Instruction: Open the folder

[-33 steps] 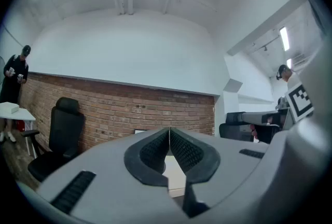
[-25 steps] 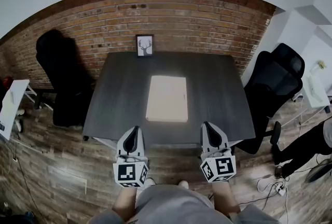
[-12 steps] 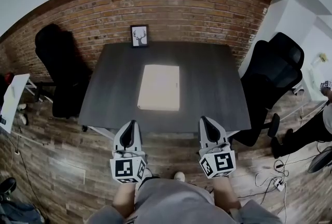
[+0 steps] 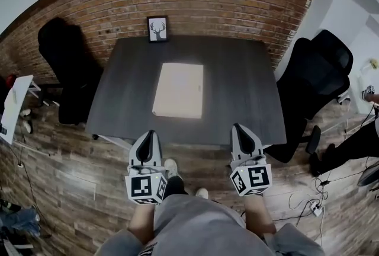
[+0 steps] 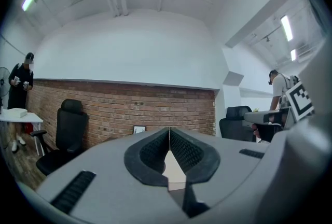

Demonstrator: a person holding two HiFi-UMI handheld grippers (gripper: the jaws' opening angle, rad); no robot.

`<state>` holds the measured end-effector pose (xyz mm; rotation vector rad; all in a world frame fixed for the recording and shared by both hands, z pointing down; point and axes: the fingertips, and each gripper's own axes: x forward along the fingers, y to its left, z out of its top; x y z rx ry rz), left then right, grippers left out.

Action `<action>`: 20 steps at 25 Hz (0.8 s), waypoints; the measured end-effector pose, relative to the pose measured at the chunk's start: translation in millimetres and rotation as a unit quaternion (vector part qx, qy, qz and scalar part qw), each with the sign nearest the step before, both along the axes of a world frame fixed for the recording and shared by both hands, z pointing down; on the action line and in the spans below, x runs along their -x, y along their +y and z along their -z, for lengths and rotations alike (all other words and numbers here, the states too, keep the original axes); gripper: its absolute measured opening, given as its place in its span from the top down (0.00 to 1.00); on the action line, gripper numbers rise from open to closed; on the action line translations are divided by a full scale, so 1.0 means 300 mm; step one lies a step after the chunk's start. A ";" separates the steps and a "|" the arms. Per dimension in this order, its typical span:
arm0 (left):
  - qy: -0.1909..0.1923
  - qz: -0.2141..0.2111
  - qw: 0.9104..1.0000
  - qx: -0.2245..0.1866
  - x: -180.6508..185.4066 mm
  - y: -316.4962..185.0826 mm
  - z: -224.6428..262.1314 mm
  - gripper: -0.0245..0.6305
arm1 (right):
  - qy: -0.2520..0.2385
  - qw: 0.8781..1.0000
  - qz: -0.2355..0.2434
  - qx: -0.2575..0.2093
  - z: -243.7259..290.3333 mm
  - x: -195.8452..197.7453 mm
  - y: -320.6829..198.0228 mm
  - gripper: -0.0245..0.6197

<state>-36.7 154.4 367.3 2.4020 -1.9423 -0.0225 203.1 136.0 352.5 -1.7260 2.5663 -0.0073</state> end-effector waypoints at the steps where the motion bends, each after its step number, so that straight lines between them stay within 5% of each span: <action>1: 0.000 0.000 1.000 0.000 0.004 -0.019 -0.003 0.95 | 0.001 1.000 -0.001 0.001 -0.003 0.001 -0.019 0.96; 13: 0.003 -0.020 1.000 -0.005 0.074 -0.407 -0.031 0.95 | 0.026 1.000 -0.014 -0.002 0.011 0.091 -0.385 0.96; 20: -0.006 -0.068 0.998 0.000 0.136 -0.658 -0.031 0.95 | 0.033 0.998 -0.050 -0.006 0.069 0.166 -0.621 0.96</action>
